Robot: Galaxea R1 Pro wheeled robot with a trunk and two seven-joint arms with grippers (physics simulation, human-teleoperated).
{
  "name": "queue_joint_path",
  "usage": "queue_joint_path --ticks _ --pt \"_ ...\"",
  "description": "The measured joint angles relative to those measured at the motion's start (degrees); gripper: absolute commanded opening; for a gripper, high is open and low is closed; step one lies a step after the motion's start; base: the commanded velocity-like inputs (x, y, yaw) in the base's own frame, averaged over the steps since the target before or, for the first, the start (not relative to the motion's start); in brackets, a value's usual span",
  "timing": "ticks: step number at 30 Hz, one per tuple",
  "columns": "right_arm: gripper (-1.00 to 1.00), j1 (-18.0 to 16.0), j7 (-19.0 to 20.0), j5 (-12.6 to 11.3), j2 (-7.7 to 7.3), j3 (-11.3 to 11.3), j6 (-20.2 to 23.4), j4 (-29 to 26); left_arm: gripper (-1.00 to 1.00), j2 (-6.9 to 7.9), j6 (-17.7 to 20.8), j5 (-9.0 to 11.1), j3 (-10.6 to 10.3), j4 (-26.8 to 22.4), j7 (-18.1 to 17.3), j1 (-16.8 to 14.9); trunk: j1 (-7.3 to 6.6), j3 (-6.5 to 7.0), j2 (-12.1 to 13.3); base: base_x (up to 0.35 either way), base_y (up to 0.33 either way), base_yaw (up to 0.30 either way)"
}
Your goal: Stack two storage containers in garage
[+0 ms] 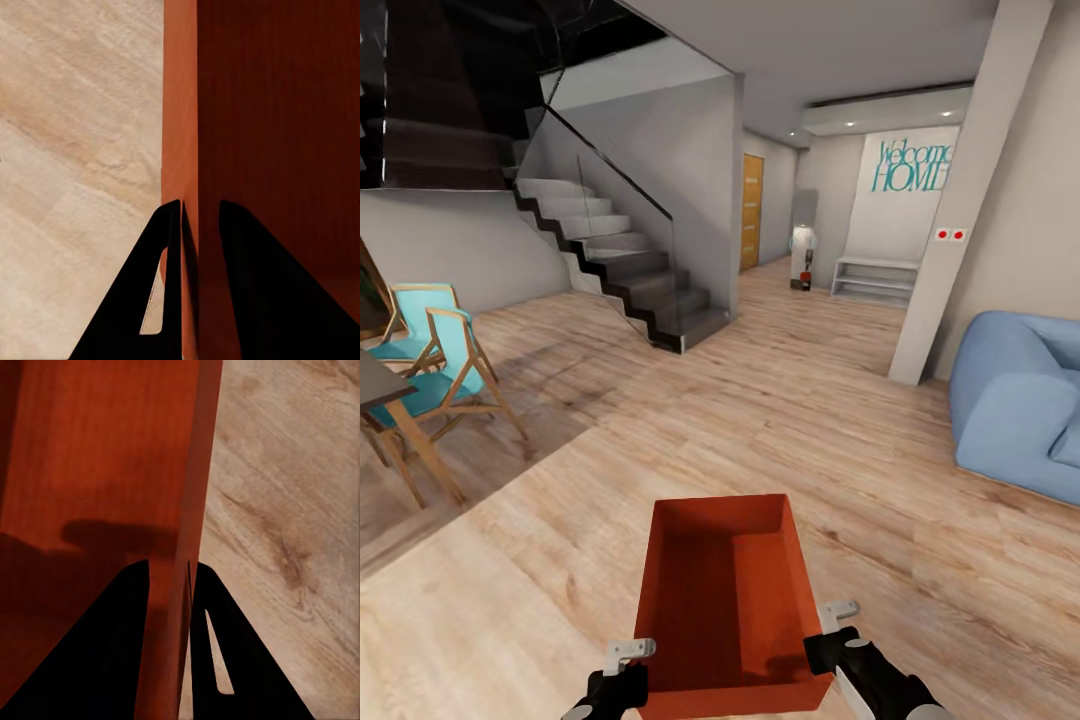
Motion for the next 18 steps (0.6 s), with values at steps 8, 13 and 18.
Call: queue_joint_path --ticks 8,13,18 --pt "-1.0 -0.02 0.03 0.1 0.01 -0.06 0.05 0.07 -1.0 -0.01 0.0 -0.04 0.08 0.09 0.0 0.0 0.0 0.0 0.0 0.343 0.095 -0.001" --pt "-1.0 -0.01 0.05 0.16 0.0 -0.09 0.1 0.08 -1.0 -0.02 0.0 -0.08 0.14 0.16 0.0 0.0 0.0 0.0 0.0 0.343 0.095 0.0" --pt "-1.0 -0.02 0.06 0.2 0.0 -0.09 0.15 0.09 -1.0 -0.02 0.01 -0.08 0.17 0.2 0.0 0.0 0.0 0.0 0.0 0.343 0.095 0.0"
